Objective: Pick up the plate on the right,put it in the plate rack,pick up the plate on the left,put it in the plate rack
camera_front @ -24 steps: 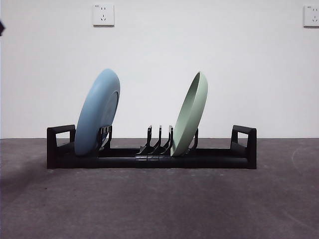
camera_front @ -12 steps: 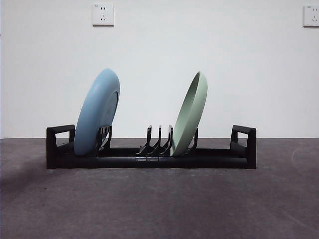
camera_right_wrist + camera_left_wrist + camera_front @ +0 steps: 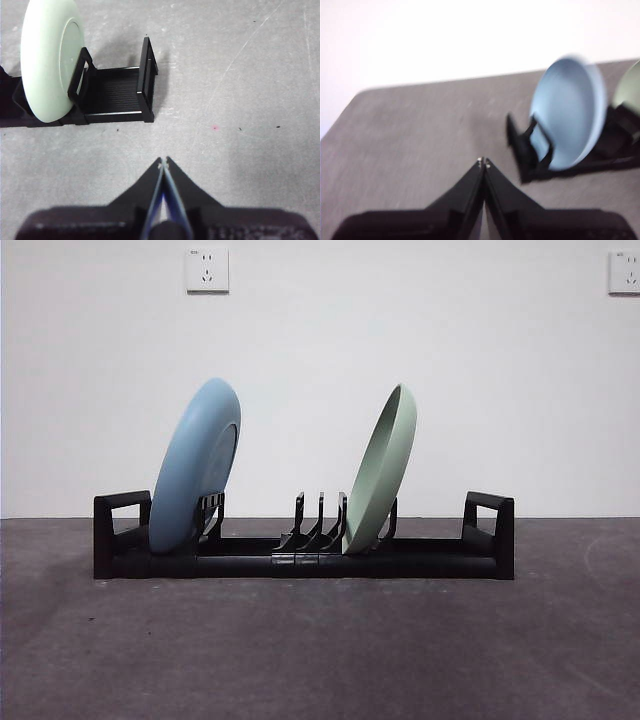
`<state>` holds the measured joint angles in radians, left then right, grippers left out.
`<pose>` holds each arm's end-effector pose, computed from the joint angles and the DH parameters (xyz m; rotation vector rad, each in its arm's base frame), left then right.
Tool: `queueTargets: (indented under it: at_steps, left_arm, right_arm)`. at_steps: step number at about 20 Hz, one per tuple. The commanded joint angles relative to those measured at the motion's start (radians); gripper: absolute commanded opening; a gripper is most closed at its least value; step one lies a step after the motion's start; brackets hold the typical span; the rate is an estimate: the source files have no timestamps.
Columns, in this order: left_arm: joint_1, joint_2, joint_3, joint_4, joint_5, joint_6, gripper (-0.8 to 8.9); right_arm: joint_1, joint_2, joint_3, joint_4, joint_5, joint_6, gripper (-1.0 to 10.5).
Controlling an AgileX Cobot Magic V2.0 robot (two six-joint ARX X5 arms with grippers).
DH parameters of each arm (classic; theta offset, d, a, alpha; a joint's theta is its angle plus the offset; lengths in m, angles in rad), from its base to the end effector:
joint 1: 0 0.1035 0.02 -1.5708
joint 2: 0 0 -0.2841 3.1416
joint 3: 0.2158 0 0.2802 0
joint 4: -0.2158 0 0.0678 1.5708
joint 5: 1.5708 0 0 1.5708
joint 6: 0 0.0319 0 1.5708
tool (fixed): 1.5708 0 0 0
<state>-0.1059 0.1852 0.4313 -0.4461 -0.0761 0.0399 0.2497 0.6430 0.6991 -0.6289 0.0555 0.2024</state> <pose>0.0890 -0.0070 0.2609 0.0579 0.1986 -0.0337 0.1422 0.0344 0.2951 0.1091 0.5833 0.1306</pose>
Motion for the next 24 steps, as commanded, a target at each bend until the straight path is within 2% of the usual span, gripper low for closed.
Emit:
queueTargets:
  at_steps: [1,4,7,24]
  left_arm:
    - [0.035,-0.072,-0.133,0.047,0.002,-0.011,-0.03]
    - [0.042,-0.163,-0.286,0.119,0.003,-0.015,-0.03]
    - [0.042,-0.183,-0.358,0.178,0.003,-0.021,-0.03]
    - [0.041,-0.181,-0.406,0.203,0.027,-0.051,-0.03]
  right_arm:
    - [0.002,-0.002,-0.004,0.007,0.003,0.009,0.0]
    - [0.002,-0.002,-0.004,0.007,0.003,0.009,0.0]
    - [0.002,-0.002,-0.004,0.006,0.003,0.009,0.0]
    - [0.002,-0.002,-0.004,0.007,0.003,0.009,0.0]
